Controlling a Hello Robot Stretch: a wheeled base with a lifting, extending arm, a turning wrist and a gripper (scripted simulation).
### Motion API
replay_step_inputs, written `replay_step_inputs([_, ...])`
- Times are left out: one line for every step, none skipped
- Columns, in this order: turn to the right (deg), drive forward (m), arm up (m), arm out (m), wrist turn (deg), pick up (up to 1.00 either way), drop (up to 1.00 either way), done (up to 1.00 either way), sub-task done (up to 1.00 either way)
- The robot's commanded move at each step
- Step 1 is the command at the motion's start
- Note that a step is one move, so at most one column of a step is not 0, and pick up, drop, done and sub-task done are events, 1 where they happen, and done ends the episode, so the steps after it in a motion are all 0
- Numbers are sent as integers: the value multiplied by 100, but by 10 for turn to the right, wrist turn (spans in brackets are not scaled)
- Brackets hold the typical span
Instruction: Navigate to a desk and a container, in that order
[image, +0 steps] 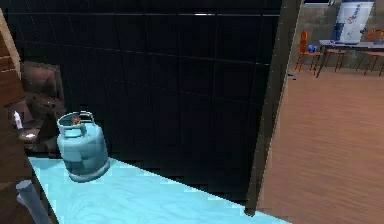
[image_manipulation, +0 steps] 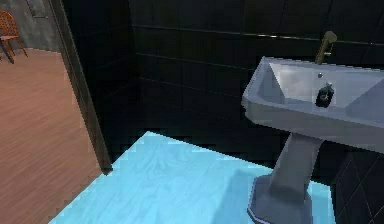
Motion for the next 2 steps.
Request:
replay_step_inputs([-60,0,0,0,0,0,0,0,0])
replay_step_inputs([0,40,0,0,0,0,0,0,0])
